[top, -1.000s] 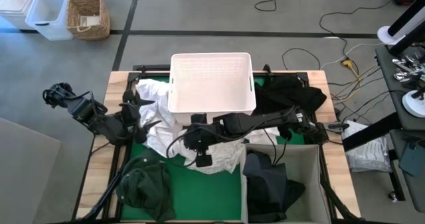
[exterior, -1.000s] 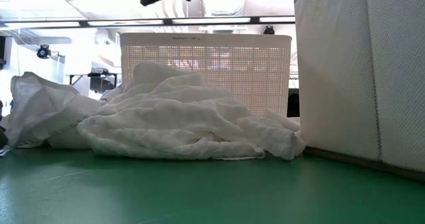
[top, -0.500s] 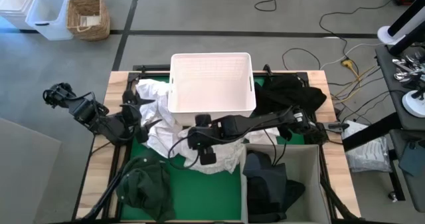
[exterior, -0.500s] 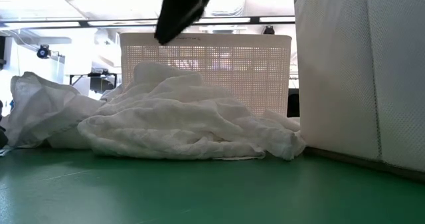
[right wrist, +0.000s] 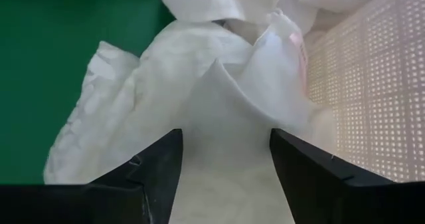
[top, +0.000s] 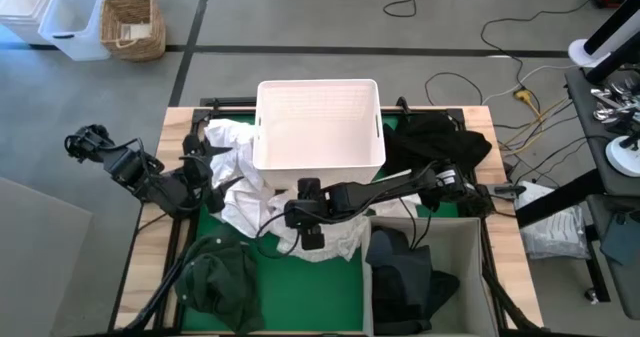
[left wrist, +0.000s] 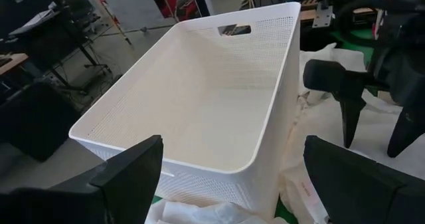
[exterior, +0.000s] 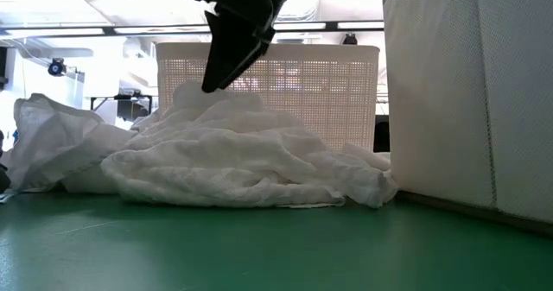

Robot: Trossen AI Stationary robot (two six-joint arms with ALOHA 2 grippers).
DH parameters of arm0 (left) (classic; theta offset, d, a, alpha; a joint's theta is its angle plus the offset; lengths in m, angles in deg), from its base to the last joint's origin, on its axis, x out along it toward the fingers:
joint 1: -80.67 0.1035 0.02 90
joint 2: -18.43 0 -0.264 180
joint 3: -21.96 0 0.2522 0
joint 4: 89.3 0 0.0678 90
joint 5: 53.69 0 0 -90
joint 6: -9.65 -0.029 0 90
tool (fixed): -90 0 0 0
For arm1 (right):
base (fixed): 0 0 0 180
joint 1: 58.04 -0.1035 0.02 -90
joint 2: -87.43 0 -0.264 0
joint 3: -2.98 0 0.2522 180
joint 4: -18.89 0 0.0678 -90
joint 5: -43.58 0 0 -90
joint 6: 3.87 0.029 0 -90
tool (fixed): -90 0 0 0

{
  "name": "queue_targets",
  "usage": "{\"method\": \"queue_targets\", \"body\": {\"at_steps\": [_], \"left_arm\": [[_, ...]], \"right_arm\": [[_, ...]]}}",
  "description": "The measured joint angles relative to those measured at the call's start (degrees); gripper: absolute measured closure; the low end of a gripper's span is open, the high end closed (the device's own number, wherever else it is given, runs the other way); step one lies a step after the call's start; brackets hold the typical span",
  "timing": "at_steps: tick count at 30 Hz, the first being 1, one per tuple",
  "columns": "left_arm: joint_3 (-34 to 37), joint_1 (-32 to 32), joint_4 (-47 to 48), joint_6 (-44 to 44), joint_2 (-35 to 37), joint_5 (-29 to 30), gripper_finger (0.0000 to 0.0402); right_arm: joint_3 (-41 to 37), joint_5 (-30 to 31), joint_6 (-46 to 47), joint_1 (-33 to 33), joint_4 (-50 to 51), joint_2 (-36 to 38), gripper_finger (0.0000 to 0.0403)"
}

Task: Pick and place trash into bin
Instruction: Put the white cloth into the white plastic storage bin

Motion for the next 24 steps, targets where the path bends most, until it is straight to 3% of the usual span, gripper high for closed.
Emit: {"method": "queue_targets", "body": {"at_steps": [7,16,24], "left_arm": [[0.0,0.0,-0.1,0.2,0.0,0.0,0.0063],[0.0,0.0,-0.2,0.4,0.0,0.0,0.0063],[0.0,0.0,-0.2,0.9,-0.2,0.0,0.0063]], "right_arm": [[-1.9,0.1,2.8,0.1,-0.3,0.0,0.0230],[-5.3,0.0,-1.3,-0.1,-1.9,0.0,0.0377],[-1.6,0.0,-2.8,-0.9,-1.0,1.1,0.0393]]}}
